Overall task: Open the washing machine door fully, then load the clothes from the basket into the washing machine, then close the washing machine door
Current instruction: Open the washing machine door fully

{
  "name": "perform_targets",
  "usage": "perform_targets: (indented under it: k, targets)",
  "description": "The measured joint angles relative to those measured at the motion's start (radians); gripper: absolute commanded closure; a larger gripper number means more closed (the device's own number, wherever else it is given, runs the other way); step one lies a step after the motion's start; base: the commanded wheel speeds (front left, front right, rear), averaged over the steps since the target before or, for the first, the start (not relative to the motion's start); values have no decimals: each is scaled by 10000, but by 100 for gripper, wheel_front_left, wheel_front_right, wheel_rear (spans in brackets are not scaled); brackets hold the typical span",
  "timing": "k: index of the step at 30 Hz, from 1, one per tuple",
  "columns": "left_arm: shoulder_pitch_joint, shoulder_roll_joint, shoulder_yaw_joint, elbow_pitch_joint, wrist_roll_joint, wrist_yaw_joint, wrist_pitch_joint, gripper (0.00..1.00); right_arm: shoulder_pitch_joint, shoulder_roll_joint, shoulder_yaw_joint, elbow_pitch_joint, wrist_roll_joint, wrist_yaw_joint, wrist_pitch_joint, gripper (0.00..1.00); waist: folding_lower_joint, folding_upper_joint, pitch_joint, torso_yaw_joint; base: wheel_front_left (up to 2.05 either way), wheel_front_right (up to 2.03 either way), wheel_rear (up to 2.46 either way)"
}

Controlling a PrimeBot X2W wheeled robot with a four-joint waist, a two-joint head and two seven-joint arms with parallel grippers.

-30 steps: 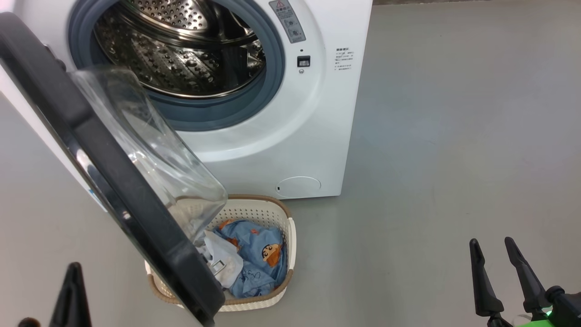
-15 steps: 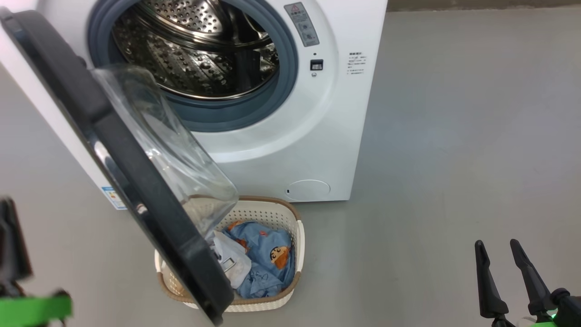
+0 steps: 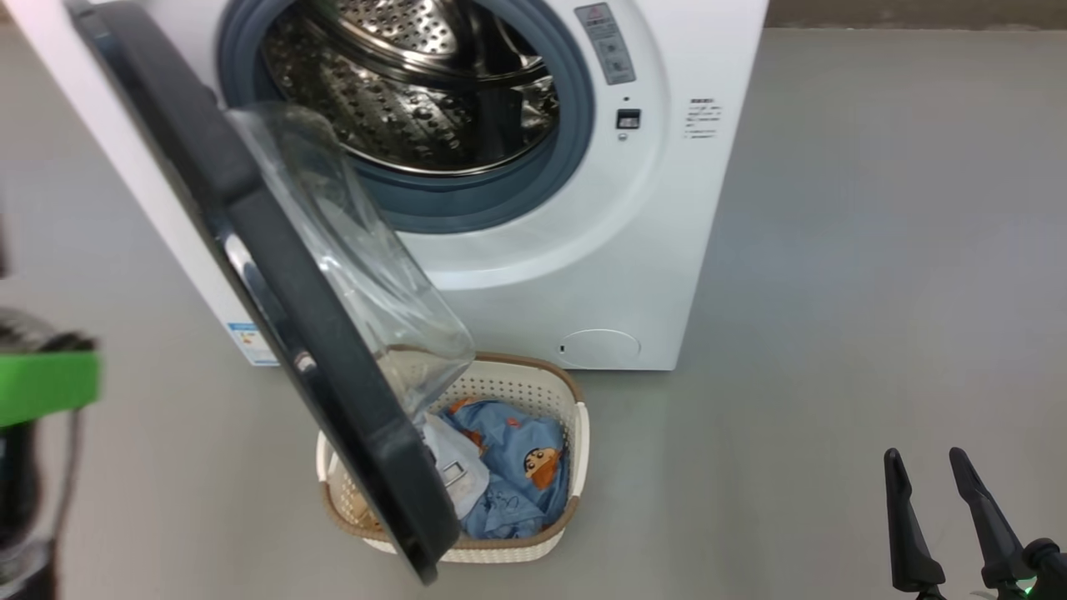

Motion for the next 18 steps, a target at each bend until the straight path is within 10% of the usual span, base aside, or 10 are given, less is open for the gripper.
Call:
perform_targets:
  k: [18]
  targets:
    - [336,-2111,-4730,-1927,-341,1133,2190,100,26,8,-56,50,75,0,0,0,0,0,-289,819,0,0,0]
